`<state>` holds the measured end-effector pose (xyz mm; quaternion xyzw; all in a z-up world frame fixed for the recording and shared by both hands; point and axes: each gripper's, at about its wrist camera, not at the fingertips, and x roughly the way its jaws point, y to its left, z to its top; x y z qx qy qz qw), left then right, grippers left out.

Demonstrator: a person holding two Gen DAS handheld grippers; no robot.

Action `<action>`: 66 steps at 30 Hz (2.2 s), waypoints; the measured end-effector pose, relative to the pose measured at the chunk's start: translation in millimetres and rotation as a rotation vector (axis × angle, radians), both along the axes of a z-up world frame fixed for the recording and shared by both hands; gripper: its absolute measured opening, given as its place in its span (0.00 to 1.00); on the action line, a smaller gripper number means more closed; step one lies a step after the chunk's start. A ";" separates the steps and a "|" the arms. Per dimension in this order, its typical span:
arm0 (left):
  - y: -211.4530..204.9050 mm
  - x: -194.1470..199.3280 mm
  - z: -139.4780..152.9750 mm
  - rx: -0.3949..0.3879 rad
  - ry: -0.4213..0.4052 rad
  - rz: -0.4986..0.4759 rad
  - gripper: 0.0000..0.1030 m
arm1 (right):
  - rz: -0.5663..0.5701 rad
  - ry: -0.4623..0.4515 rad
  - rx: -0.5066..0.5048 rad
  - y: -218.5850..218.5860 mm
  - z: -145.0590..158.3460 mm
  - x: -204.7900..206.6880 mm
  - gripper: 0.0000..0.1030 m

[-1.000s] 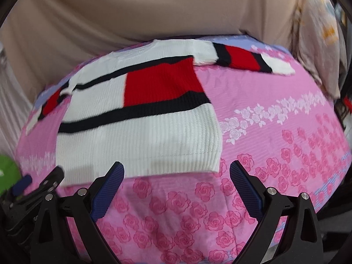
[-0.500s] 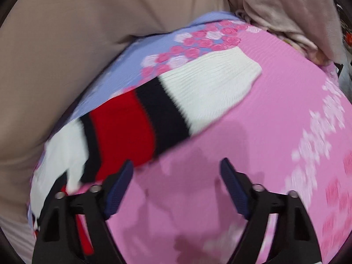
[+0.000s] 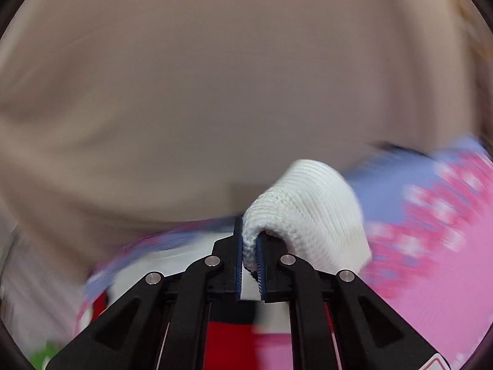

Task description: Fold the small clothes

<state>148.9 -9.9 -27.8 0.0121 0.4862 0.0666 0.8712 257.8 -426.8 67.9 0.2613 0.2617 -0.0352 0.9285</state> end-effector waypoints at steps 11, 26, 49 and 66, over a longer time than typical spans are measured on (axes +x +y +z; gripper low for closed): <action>23.3 24.7 -11.6 0.057 0.041 -0.020 0.91 | 0.409 0.151 -0.118 224.5 -62.3 60.8 0.45; 0.9 50.7 -16.7 0.008 0.032 -0.063 0.91 | 0.074 0.406 0.082 103.5 -153.0 -77.4 0.49; -28.6 235.4 -52.5 -0.101 0.012 0.122 0.89 | 0.000 0.353 0.164 47.1 -198.3 34.2 0.07; 2.5 240.6 -79.2 -0.154 0.050 0.180 0.88 | 0.035 0.430 -0.203 75.9 -169.2 47.1 0.07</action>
